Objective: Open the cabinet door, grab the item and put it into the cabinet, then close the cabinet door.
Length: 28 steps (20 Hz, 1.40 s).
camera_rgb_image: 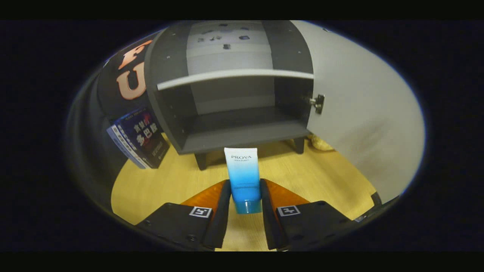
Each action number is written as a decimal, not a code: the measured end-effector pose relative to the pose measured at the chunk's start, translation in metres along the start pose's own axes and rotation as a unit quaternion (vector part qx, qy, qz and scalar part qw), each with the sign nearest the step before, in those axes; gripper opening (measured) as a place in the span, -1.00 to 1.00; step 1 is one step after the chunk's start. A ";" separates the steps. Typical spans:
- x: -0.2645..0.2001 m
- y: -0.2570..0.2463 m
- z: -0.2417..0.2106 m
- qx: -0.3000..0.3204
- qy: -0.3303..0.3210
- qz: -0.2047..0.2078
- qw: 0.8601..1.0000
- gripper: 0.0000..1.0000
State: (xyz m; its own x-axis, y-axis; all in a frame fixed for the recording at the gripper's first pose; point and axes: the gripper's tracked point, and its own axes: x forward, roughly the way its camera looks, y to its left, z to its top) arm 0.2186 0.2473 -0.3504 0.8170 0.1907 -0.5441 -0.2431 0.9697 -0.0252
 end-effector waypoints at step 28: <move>0.109 0.039 0.207 -0.034 -0.230 0.034 0.972 0.04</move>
State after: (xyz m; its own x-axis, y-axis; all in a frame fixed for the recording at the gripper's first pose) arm 0.4066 0.3380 -0.2373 0.9417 0.3168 -0.1138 -0.3253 0.9432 -0.0667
